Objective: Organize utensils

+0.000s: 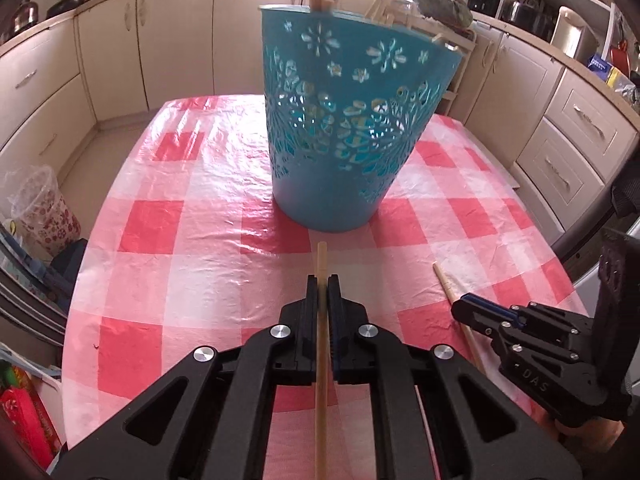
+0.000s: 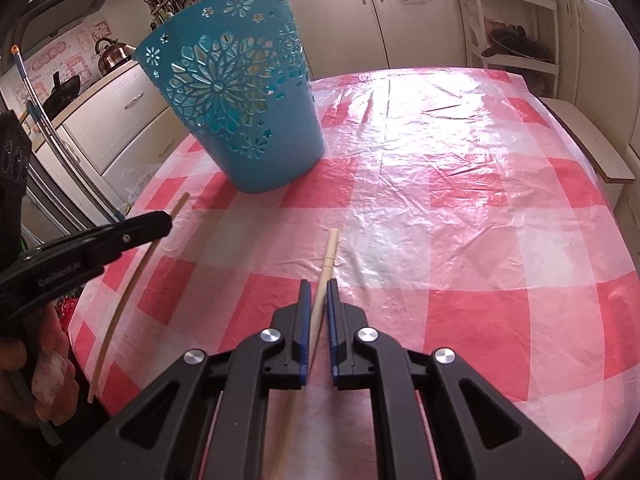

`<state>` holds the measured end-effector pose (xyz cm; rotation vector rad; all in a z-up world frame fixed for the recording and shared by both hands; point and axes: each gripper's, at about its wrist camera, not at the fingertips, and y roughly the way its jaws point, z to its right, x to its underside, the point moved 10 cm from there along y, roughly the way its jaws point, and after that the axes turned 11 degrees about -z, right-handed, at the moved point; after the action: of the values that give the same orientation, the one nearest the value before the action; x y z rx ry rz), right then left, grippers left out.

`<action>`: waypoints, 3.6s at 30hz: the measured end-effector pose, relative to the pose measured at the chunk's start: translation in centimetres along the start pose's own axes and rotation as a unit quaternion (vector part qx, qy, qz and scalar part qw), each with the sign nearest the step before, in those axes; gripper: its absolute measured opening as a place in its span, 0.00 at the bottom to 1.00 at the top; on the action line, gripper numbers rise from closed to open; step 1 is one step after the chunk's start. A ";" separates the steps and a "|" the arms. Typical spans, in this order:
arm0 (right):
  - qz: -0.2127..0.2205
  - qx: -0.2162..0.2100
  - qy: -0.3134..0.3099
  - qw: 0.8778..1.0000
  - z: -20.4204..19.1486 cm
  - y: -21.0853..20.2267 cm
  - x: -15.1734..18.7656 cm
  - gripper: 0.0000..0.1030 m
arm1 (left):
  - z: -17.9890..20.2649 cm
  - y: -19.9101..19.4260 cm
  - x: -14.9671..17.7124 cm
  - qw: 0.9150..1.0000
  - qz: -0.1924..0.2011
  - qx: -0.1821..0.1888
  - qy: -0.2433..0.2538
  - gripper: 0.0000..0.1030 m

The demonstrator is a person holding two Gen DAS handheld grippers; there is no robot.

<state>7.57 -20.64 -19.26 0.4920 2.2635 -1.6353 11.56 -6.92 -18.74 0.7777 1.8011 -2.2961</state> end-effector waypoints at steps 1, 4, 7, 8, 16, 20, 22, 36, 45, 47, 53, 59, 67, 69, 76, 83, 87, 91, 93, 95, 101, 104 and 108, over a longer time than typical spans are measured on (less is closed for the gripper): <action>0.000 -0.002 0.001 1.000 0.0 0.0 0.0 0.08 | -0.1 -0.5 -0.1 1.000 0.006 0.005 -0.006 0.05; 0.001 -0.005 0.004 1.000 0.1 0.0 0.0 0.08 | -0.1 -2.0 -0.3 0.999 0.024 0.015 -0.016 0.05; 0.002 -0.003 0.003 1.000 0.1 -0.1 0.1 0.08 | 0.5 -3.5 -0.9 0.999 0.041 0.019 -0.013 0.05; 0.002 -0.002 0.003 1.000 0.0 0.0 0.1 0.08 | 0.7 -4.2 -1.3 0.998 0.051 0.022 -0.014 0.05; 0.003 0.001 0.001 1.000 0.0 -0.1 0.1 0.08 | 1.5 -10.8 -5.0 0.989 0.138 0.055 -0.021 0.05; 0.003 0.000 0.001 1.000 0.0 -0.1 0.1 0.08 | 1.0 -12.2 -6.0 0.986 0.154 0.056 -0.024 0.05; 0.003 -0.001 0.001 1.000 0.0 -0.1 0.1 0.08 | 0.6 -12.3 -6.1 0.986 0.154 0.056 -0.029 0.05; 0.004 0.001 0.001 1.000 -0.1 -0.1 0.1 0.09 | 0.9 -14.5 -8.2 0.981 0.175 0.075 -0.031 0.05; 0.004 -0.008 0.003 1.000 0.0 -0.2 0.2 0.11 | 1.6 -17.9 -11.1 0.974 0.211 0.081 -0.028 0.05; 0.005 -0.008 0.000 1.000 -0.1 -0.3 0.2 0.13 | 1.6 -18.4 -12.1 0.973 0.217 0.079 -0.029 0.05; 0.006 0.008 -0.020 1.000 -0.7 -0.2 0.2 0.19 | 2.6 -20.6 -16.0 0.964 0.256 0.074 -0.020 0.05; 0.002 0.026 -0.042 0.999 -1.4 0.2 0.2 0.26 | 2.4 -22.7 -19.1 0.950 0.298 0.085 -0.040 0.05; -0.004 0.030 -0.078 0.996 -3.0 0.5 0.4 0.44 | 1.7 -21.8 -21.2 0.948 0.303 0.083 -0.051 0.05; -0.003 0.031 -0.078 0.996 -3.0 0.5 0.5 0.44 | 2.0 -20.7 -21.2 0.951 0.294 0.078 -0.049 0.05; -0.002 0.009 -0.063 0.998 -2.6 0.3 0.4 0.44 | 2.1 -17.6 -21.2 0.959 0.271 0.065 -0.047 0.05; -0.001 -0.029 -0.039 0.999 -1.8 -0.1 0.3 0.44 | 1.8 -16.7 -21.5 0.961 0.269 0.054 -0.043 0.05; 0.000 -0.035 -0.034 0.999 -1.6 -0.3 0.3 0.44 | 1.0 -16.5 -22.1 0.959 0.271 0.058 -0.054 0.05; -0.002 -0.027 -0.040 0.999 -1.9 -0.2 0.3 0.44 | 0.6 -17.5 -22.7 0.953 0.290 0.070 -0.058 0.05; -0.003 -0.038 -0.032 0.999 -1.7 -0.1 0.1 0.44 | 0.1 -17.9 -23.0 0.948 0.296 0.087 -0.072 0.05; -0.005 -0.047 -0.026 0.999 -1.6 0.0 -0.1 0.44 | -0.5 -18.3 -23.5 0.944 0.305 0.097 -0.082 0.05; -0.003 -0.062 -0.016 0.998 -1.4 -0.2 0.2 0.44 | -1.1 -20.6 -24.6 0.937 0.329 0.085 -0.078 0.05; 0.000 -0.071 -0.009 0.997 -1.3 -0.4 0.2 0.44 | -1.2 -20.6 -23.8 0.937 0.330 0.084 -0.082 0.05; 0.001 -0.071 -0.007 0.997 -1.1 -0.5 0.1 0.44 | -1.6 -18.5 -22.7 0.941 0.315 0.083 -0.091 0.05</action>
<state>7.17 -19.68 -18.56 0.4454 2.3473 -1.4589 24.26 -4.99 7.65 0.9546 1.0746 -2.0104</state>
